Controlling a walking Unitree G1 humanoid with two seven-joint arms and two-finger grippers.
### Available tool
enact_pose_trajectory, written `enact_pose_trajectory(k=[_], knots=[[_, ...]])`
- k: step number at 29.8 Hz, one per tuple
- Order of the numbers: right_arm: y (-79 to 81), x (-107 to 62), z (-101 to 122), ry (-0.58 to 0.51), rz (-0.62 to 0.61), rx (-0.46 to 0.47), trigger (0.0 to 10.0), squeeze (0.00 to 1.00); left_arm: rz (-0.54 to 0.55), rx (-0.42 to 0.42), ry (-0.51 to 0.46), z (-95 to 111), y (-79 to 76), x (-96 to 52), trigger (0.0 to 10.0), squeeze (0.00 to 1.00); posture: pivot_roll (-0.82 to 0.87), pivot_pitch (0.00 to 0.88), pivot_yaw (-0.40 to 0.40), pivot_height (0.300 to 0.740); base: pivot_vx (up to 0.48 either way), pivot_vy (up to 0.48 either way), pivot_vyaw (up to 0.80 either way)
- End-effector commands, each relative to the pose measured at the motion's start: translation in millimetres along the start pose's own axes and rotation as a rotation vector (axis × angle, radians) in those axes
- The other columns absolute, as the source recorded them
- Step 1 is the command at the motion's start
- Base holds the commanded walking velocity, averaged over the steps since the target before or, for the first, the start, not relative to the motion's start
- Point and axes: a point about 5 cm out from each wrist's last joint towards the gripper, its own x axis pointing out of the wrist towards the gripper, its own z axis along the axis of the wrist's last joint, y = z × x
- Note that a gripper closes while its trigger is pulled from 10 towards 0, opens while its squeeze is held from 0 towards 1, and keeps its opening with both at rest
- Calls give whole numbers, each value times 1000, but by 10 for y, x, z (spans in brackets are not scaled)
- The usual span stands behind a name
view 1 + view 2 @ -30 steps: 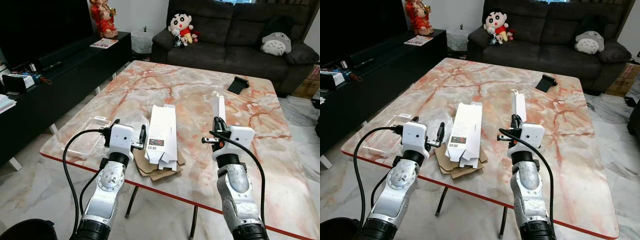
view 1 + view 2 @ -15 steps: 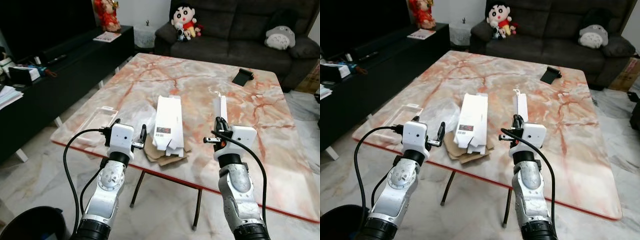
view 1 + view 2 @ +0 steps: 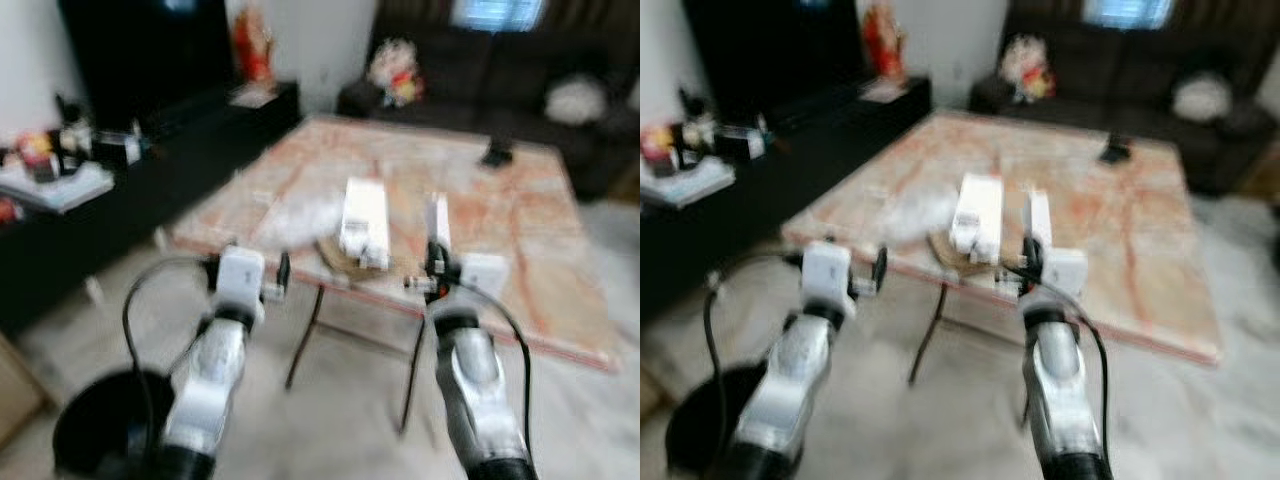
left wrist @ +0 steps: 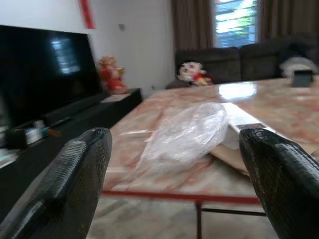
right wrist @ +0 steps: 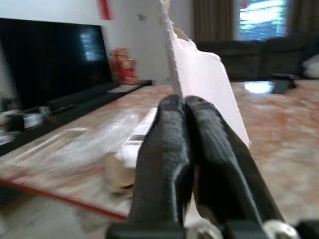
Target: Picking trash to rubbish bin
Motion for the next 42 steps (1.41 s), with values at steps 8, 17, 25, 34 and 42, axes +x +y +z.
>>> enact_pose_trajectory(k=[8,17,25,34,42], knots=[[-29,-39,-46,26,-5,-3,10000,0,0,9,18,-40,25,-23,10000,0,143,20,-25,740,-264,0,0],[-76,-224,-468,227,45,7,10000,0,23,23,268,-572,141,-174,10000,0,136,24,-28,740,-56,0,0],[-375,-806,-1164,590,-40,-2,10000,0,56,57,645,-1325,407,-773,10000,0,146,23,-30,740,0,0,0],[-585,-1538,-1610,963,-137,-14,10000,0,65,35,935,-1711,462,-1355,10000,0,143,28,-33,740,0,0,0],[-507,-1738,-1711,1043,-151,27,10000,0,98,34,1064,-1836,511,-1668,10000,0,128,17,-24,740,135,0,0]])
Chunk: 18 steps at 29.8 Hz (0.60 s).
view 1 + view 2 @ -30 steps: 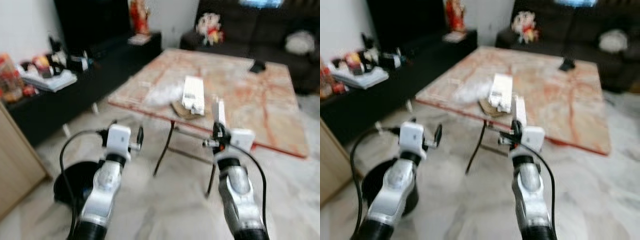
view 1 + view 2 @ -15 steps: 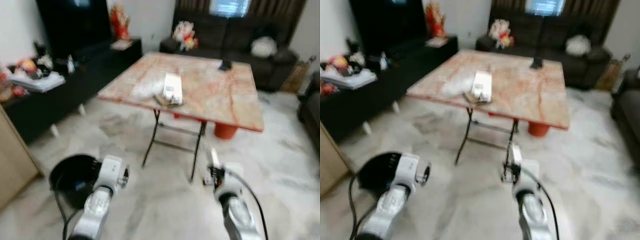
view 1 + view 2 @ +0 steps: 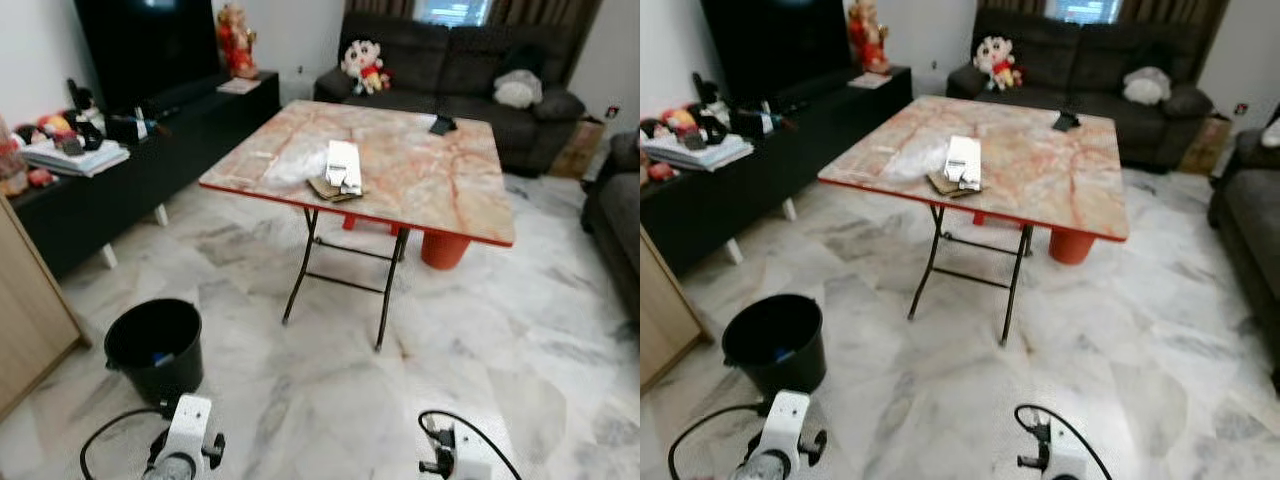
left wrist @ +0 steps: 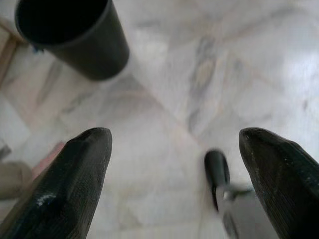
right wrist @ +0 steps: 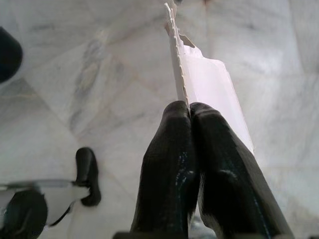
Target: Picking trash to rubbish bin
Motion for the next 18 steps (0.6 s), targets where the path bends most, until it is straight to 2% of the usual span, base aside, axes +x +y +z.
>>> enact_pose_trajectory(k=[1,3,5,14,18], knots=[[-14,-1,-17,12,-10,-3,10000,0,14,-3,31,-100,17,-25,10000,0,128,17,-24,740,311,0,0],[-10,-8,-39,12,0,14,10000,0,15,-8,47,-149,12,-38,10000,0,135,9,-24,740,322,0,0],[-8,-10,-44,15,5,-4,10000,0,16,-4,54,-179,13,-47,10000,0,130,3,-23,740,319,0,794],[-57,-18,-44,5,-5,28,10000,0,24,-11,69,-280,34,-84,10000,0,130,0,-23,740,323,0,792],[-60,-14,-26,-3,-8,39,10000,0,26,-12,72,-299,37,-91,10000,0,130,0,-23,740,328,0,0]])
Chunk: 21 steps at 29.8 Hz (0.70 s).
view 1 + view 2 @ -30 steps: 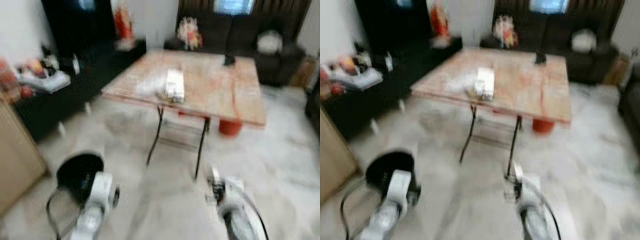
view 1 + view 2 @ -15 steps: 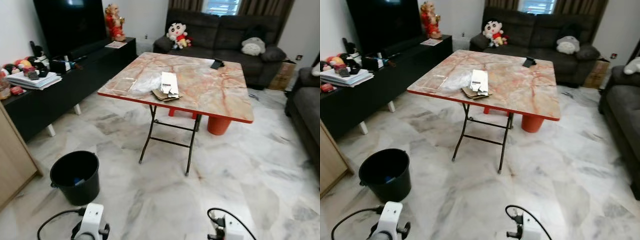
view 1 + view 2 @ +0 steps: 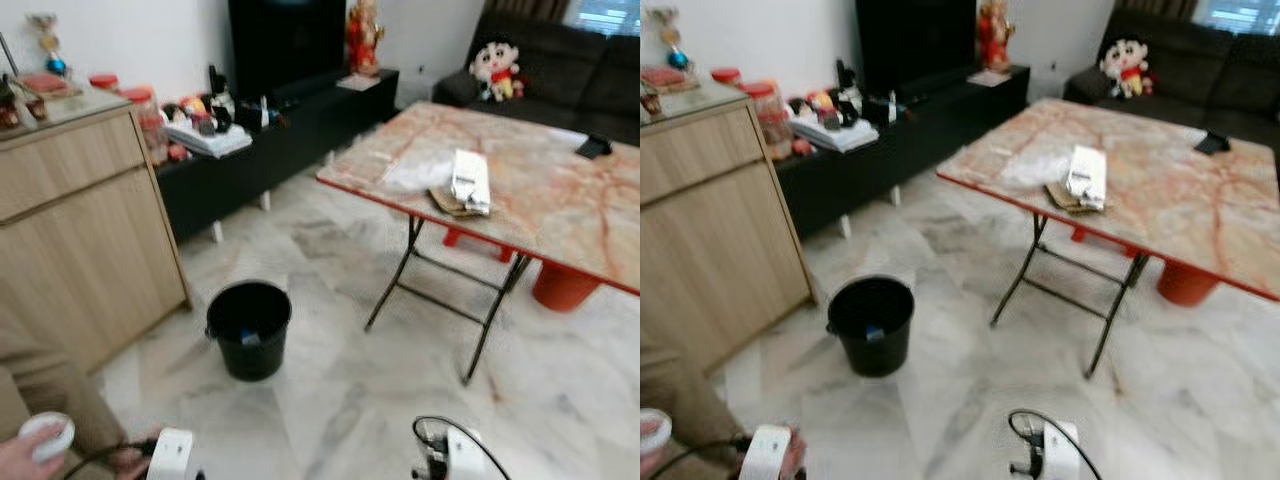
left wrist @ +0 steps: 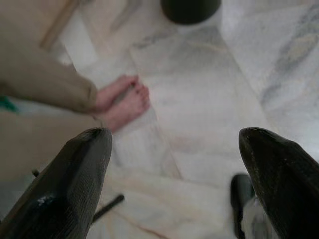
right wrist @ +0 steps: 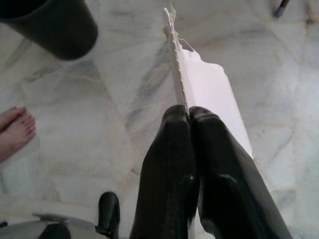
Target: Picking trash to rubbish bin
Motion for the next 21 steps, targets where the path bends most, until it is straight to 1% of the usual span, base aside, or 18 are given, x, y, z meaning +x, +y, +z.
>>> enact_pose_trajectory(k=[1,7,9,12,21], knots=[[-43,8,52,-13,-19,9,10000,0,-8,-3,2,-12,-39,-3,10000,0,130,0,-23,740,322,0,0],[-35,14,74,-19,-9,-15,10000,0,-10,-7,3,-24,-48,-7,10000,0,130,0,-23,740,327,0,0],[-32,20,94,-22,-11,-26,10000,0,-10,-10,-1,-9,-54,-3,10000,0,139,0,-21,740,324,0,800],[-24,22,94,-26,-15,-9,10000,0,-10,-12,-5,1,-56,-1,10000,0,142,0,-18,740,326,0,800],[-3,28,87,-15,-15,24,10000,0,-3,-14,-12,23,-28,5,10000,0,151,0,-12,740,325,0,0]])
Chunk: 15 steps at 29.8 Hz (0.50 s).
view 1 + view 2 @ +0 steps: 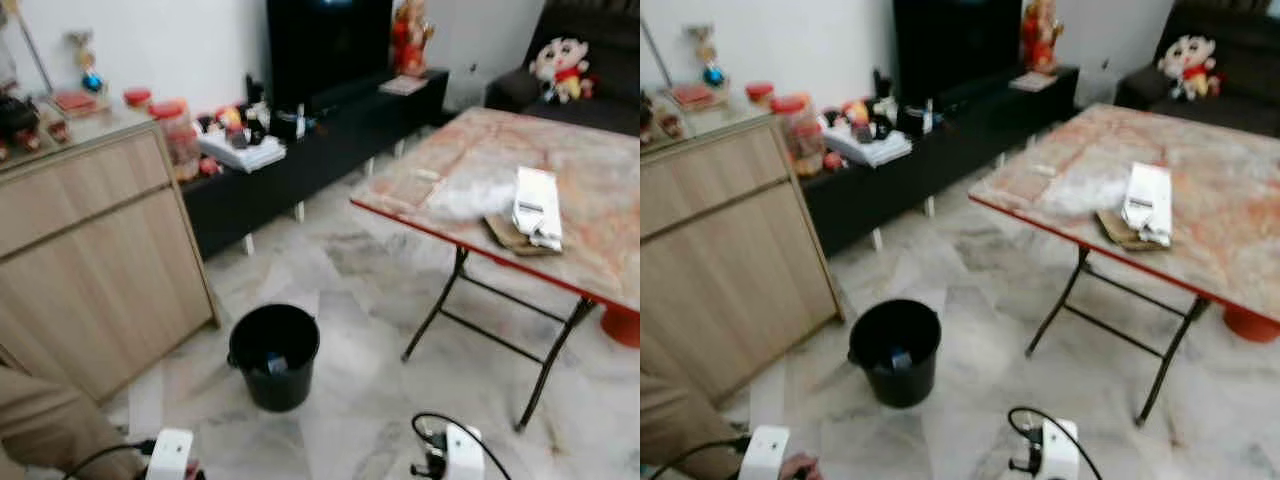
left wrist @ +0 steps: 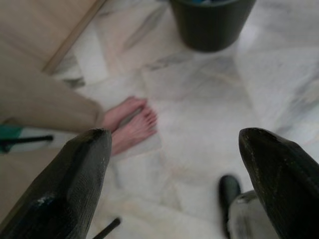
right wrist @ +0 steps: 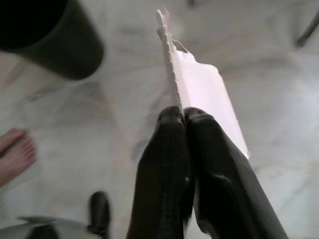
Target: Picking trash to rubbish bin
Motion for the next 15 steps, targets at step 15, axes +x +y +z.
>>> enact_pose_trajectory(k=[15], knots=[[68,17,19,-1,2,29,10000,0,24,8,7,-18,104,-6,10000,0,152,0,-9,740,327,0,-213]])
